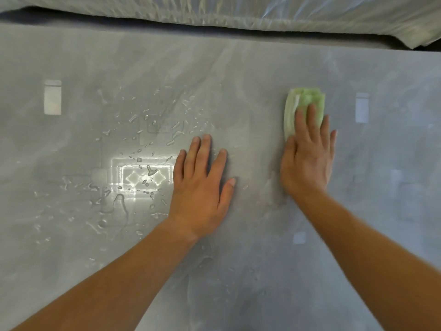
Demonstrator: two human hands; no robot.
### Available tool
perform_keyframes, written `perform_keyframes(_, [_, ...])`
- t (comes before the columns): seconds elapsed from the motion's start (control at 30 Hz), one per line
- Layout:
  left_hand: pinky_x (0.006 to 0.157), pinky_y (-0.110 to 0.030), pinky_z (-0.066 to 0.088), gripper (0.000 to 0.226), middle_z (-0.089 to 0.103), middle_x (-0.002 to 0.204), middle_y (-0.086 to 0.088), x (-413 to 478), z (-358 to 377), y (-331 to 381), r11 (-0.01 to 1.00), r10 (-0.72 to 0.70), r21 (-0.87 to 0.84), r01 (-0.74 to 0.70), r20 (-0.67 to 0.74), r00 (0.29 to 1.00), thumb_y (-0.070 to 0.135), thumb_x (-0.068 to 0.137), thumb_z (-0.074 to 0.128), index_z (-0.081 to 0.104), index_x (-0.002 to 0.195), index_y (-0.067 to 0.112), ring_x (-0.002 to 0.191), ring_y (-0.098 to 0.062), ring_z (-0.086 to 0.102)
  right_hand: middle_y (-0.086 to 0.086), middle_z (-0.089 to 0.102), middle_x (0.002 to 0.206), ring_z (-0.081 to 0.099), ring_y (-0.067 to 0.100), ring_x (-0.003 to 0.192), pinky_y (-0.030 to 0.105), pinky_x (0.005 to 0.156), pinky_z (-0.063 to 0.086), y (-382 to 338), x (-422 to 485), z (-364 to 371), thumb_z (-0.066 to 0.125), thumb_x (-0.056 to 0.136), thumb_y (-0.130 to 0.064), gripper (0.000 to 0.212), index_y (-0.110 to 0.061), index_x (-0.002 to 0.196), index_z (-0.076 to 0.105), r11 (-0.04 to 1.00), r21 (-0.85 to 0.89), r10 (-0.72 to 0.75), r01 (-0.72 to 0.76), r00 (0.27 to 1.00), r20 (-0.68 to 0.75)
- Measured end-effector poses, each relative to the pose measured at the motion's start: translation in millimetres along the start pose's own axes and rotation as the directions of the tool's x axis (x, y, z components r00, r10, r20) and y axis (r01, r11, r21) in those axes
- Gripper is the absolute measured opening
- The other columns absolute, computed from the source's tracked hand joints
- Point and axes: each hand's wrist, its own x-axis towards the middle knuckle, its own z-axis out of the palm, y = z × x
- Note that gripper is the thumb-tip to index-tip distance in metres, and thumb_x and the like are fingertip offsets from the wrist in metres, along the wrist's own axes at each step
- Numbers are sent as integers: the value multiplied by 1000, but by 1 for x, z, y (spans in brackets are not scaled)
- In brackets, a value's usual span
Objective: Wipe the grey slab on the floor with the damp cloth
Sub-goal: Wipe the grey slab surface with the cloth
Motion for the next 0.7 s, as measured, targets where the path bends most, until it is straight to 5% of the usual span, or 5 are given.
perform_keyframes(0.2, [124,-45,-5,66,2,168,-9,-2,-3,-3,995,21,-99,-17,33,999,52,102,19,30,156,16,155,-22,-10,0,23,164,17,35,152,57,122,11,-10,-74,11,38,98,-31,56,-24,154,34,885,-78,-439,458,879,185])
perform_keyframes(0.43, [124,-44,-3,67,10,168,-6,-4,-2,-4,975,0,-222,-2,-10,1000,51,101,24,30,154,10,155,-17,-5,-3,6,168,0,32,154,52,124,2,-56,63,10,31,101,-30,60,-26,159,15,993,-54,-101,103,994,42])
perform_keyframes(0.53, [123,-51,12,60,22,164,-8,-7,-7,-6,922,-36,-386,3,-77,996,42,102,32,34,150,5,154,-20,11,-1,9,168,4,36,154,55,123,7,-55,-19,19,34,101,-30,61,-23,159,18,930,-98,-344,353,934,101])
perform_keyframes(0.63, [121,-53,16,58,27,162,-11,-15,-10,-10,945,-50,-327,2,-139,989,38,102,35,35,150,5,153,-26,17,-1,18,167,10,34,153,57,123,8,-25,-68,15,35,99,-31,59,-25,157,26,787,-92,-575,610,779,250])
perform_keyframes(0.7, [124,-49,8,59,24,163,-11,-20,-10,-9,971,-36,-238,5,-129,991,40,102,32,33,151,7,154,-25,13,1,24,165,18,37,151,57,122,8,-5,-36,9,36,96,-29,60,-26,156,29,812,-130,-540,569,816,205])
